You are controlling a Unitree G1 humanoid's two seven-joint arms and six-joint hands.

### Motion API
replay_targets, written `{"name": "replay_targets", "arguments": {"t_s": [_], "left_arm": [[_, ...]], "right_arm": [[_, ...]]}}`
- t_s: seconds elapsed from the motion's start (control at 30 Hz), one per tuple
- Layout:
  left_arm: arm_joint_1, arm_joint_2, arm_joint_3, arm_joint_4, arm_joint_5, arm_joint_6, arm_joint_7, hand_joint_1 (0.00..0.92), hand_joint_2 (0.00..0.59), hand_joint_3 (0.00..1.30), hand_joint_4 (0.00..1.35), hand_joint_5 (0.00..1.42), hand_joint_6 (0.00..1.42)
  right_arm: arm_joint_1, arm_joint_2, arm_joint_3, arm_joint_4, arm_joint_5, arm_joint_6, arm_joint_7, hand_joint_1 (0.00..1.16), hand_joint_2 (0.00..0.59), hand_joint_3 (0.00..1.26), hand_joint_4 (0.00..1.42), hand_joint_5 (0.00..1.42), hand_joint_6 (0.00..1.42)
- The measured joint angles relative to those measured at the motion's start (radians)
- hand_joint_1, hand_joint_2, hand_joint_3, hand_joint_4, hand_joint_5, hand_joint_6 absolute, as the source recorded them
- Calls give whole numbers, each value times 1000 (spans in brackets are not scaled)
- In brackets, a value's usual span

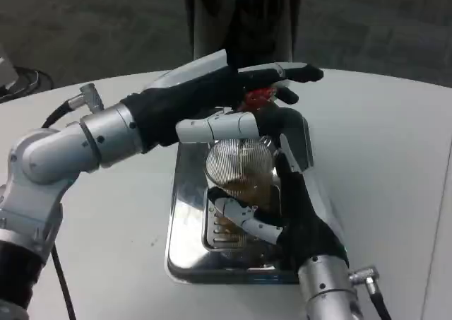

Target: Grasp the cup under the faucet to collect the drink, then remove the cup.

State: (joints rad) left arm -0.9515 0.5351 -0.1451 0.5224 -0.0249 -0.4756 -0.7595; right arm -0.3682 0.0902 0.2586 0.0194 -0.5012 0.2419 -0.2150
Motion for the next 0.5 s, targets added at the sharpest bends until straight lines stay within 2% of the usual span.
{"name": "replay_targets", "arguments": {"t_s": [0.33,0.5], "left_arm": [[-3,0,-1,5,2,-5,0,0,77,149,80,182,271],[-6,1,-1,10,4,-6,0,0,77,149,80,182,271]], "right_arm": [[-17,13,22,43,-1,-15,-46,665,208,0,0,0,0],[-41,25,32,90,-4,-17,-96,665,208,0,0,3,0]]}}
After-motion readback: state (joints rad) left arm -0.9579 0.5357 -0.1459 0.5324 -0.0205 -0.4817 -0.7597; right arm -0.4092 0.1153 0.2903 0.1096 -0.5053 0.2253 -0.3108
